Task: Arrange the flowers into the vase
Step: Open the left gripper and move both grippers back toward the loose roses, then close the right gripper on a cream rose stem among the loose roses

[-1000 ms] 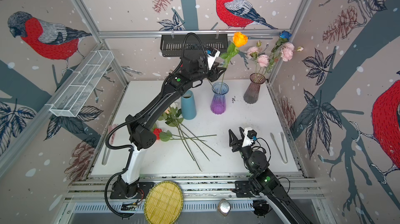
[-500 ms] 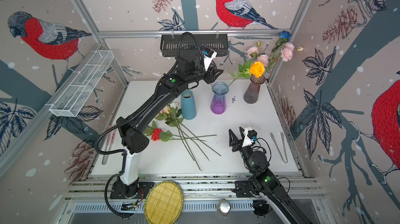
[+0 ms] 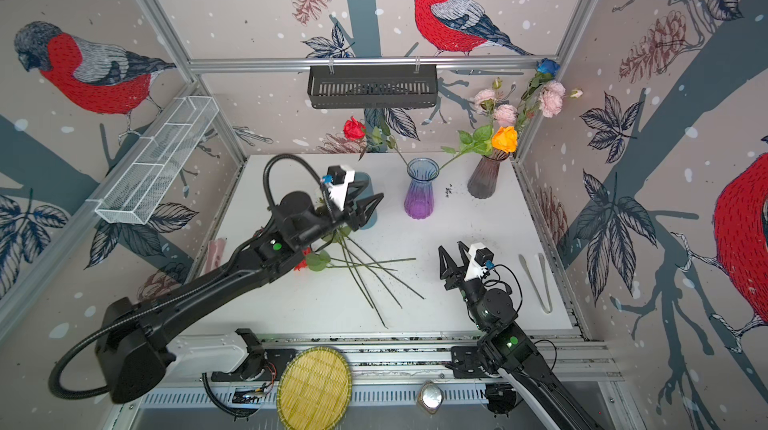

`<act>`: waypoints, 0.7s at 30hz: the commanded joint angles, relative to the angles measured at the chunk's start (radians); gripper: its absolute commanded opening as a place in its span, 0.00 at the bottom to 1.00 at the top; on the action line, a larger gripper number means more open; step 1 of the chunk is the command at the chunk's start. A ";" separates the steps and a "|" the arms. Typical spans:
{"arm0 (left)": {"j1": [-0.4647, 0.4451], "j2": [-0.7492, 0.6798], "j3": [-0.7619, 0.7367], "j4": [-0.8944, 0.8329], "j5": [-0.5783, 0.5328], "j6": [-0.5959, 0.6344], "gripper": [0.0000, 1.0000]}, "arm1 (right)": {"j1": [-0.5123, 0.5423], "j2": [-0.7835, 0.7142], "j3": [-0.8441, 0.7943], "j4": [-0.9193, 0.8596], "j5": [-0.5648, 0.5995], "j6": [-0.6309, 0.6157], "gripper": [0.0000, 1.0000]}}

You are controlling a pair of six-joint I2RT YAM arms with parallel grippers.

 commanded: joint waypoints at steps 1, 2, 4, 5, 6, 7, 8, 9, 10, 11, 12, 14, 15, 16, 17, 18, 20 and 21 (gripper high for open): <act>-0.001 -0.118 -0.238 0.363 -0.135 -0.061 0.58 | 0.006 0.058 -0.081 0.117 -0.094 -0.025 0.61; -0.001 -0.147 -0.306 0.392 -0.170 -0.069 0.59 | 0.016 0.098 -0.083 0.152 -0.134 -0.028 0.61; 0.000 -0.180 -0.389 0.408 -0.236 -0.055 0.60 | 0.050 0.195 -0.078 0.228 -0.181 -0.036 0.60; 0.001 -0.189 -0.417 0.404 -0.275 -0.040 0.60 | 0.080 0.262 -0.067 0.263 -0.192 -0.041 0.60; 0.005 -0.197 -0.441 0.397 -0.320 -0.023 0.60 | 0.121 0.334 -0.048 0.289 -0.199 -0.050 0.60; 0.011 -0.201 -0.460 0.398 -0.350 -0.013 0.61 | 0.163 0.401 -0.029 0.309 -0.197 -0.056 0.60; 0.022 -0.208 -0.480 0.401 -0.368 -0.006 0.61 | 0.220 0.483 -0.006 0.335 -0.190 -0.061 0.60; 0.035 -0.217 -0.497 0.403 -0.380 -0.002 0.61 | 0.277 0.571 0.022 0.363 -0.182 -0.063 0.61; 0.040 -0.223 -0.515 0.413 -0.399 0.003 0.61 | 0.318 0.654 0.053 0.382 -0.182 -0.062 0.62; 0.042 -0.229 -0.534 0.425 -0.416 0.017 0.61 | 0.349 0.757 0.104 0.387 -0.202 -0.056 0.62; 0.044 -0.236 -0.554 0.439 -0.427 0.026 0.61 | 0.361 0.863 0.176 0.359 -0.255 -0.044 0.62; 0.047 -0.252 -0.591 0.473 -0.458 0.049 0.61 | 0.374 1.062 0.330 0.276 -0.332 -0.024 0.57; 0.047 -0.268 -0.603 0.483 -0.481 0.065 0.61 | 0.382 1.156 0.414 0.220 -0.357 -0.021 0.52; 0.047 -0.289 -0.605 0.465 -0.496 0.075 0.61 | 0.388 1.229 0.474 0.182 -0.371 -0.020 0.48; 0.044 -0.315 -0.605 0.440 -0.507 0.092 0.61 | 0.398 1.284 0.527 0.158 -0.376 -0.020 0.47; 0.042 -0.336 -0.611 0.427 -0.513 0.102 0.61 | 0.404 1.328 0.566 0.150 -0.371 -0.015 0.46; 0.038 -0.363 -0.628 0.440 -0.527 0.123 0.61 | 0.404 1.383 0.629 0.122 -0.331 -0.002 0.46; 0.032 -0.371 -0.636 0.453 -0.543 0.126 0.61 | 0.399 1.408 0.665 0.096 -0.304 0.001 0.47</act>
